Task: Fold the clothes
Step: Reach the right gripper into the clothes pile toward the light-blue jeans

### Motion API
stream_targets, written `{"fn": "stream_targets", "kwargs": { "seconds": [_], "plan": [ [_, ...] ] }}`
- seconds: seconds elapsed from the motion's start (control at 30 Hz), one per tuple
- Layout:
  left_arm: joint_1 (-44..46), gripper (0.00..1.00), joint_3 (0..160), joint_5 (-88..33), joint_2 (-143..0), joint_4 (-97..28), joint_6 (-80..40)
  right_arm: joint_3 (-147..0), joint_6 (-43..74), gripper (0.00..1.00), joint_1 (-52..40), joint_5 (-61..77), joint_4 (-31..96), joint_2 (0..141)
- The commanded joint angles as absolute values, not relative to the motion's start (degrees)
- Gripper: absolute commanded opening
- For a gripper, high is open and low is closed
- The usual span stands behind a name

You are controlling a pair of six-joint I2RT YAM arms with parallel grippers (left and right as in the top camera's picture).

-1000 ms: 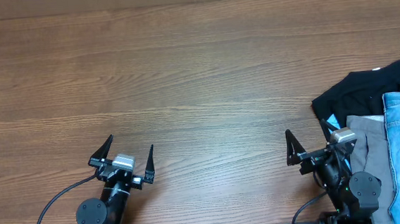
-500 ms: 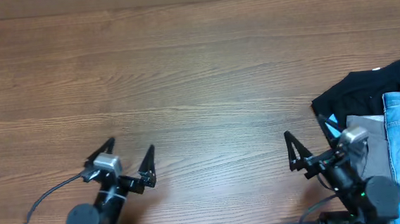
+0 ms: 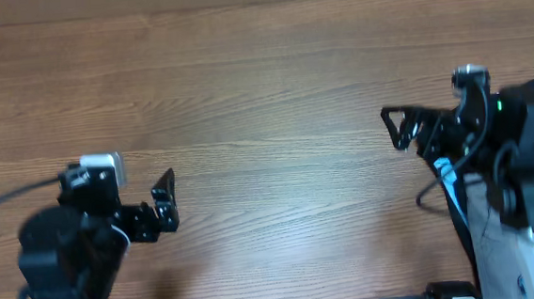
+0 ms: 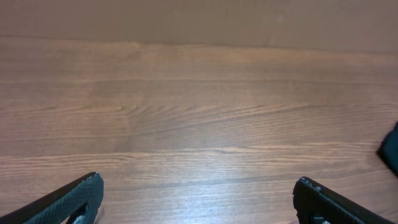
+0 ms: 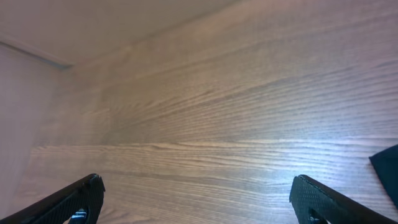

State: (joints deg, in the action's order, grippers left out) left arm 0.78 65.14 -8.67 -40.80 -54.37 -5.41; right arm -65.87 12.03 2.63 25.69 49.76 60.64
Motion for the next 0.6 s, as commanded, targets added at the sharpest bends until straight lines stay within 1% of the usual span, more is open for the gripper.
{"fn": "stream_targets", "kwargs": {
  "seconds": [0.0,0.07,0.1,0.2,0.33,0.47,0.57],
  "plan": [
    [1.2,1.00,73.5,-9.1,-46.3,-57.1,-4.3,-72.3,13.1,1.00,4.0,24.5,52.2,66.7],
    [1.2,1.00,75.8,-9.7,-48.2,-59.4,-4.2,-76.7,18.6,1.00,6.2,14.8,54.9,70.9],
    [1.2,1.00,76.4,-9.7,-48.7,-60.5,-4.2,-81.0,21.0,1.00,9.3,8.3,57.5,74.9],
    [1.2,1.00,76.4,-10.6,-48.7,-62.0,-4.3,-86.5,21.1,1.00,15.4,4.3,60.2,81.9],
    [1.2,1.00,76.3,-11.7,-48.7,-64.6,-4.3,-87.5,21.3,1.00,22.8,-4.3,59.9,90.5],
    [1.2,1.00,76.3,-12.5,-48.8,-65.9,-4.3,-87.5,21.3,1.00,27.8,-10.6,58.8,97.6],
    [1.2,1.00,76.3,-12.5,-48.8,-65.9,-4.3,-87.5,21.4,1.00,29.9,-10.5,57.6,101.7]
  ]
}}
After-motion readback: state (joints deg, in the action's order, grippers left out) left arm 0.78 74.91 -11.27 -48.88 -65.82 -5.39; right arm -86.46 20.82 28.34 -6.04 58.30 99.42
